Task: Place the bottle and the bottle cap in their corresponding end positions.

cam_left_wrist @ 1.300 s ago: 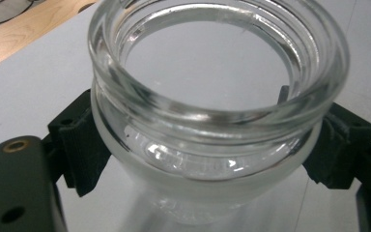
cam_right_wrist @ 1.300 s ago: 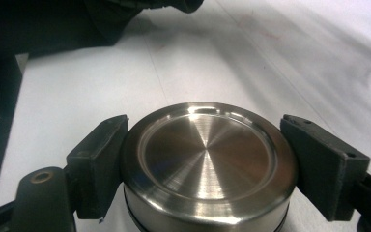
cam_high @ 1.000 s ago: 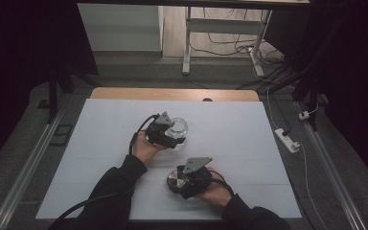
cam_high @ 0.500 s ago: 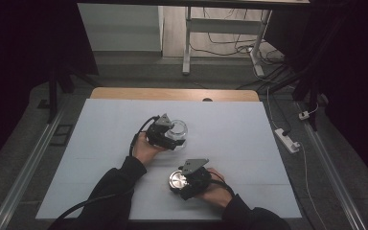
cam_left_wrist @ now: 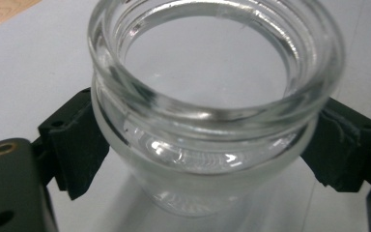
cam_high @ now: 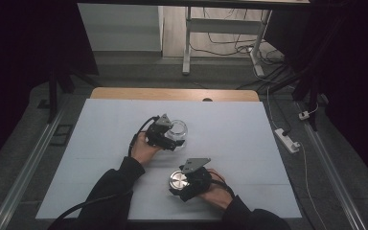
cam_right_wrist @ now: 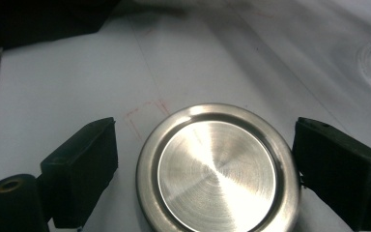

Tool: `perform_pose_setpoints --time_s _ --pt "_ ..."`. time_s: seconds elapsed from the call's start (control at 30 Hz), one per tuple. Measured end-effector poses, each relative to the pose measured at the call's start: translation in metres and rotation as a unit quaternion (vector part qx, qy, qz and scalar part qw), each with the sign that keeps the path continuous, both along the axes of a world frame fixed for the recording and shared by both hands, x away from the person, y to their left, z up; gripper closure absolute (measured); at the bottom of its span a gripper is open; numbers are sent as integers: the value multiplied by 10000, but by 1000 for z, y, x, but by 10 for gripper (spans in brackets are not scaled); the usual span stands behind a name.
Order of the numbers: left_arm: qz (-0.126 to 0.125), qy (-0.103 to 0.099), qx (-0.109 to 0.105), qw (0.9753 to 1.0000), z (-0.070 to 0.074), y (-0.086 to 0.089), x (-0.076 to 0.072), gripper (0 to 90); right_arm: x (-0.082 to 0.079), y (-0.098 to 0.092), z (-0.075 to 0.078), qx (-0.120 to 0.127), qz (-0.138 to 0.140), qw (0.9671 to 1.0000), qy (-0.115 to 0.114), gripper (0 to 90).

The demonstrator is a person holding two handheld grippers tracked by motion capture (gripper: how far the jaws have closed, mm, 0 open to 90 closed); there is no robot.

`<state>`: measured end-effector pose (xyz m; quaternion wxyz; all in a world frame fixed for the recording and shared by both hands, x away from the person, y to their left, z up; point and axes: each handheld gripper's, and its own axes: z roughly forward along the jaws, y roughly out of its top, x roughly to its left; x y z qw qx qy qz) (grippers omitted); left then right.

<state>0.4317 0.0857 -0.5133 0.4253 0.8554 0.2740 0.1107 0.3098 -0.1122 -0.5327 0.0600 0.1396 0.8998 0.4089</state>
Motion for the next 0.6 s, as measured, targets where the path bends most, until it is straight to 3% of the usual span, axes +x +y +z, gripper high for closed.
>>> perform_pose_setpoints --time_s 0.17,0.4,0.6 --pt "-1 148 18 9999 0 4 -1 88 0 -3 6 113 -74 9999 -21 78" --pt "-29 204 102 9997 2 5 -11 34 0 -11 14 231 -192 9995 -52 67" --pt "-5 254 7 9997 6 14 -19 20 1 -22 21 317 -349 9989 -61 62"
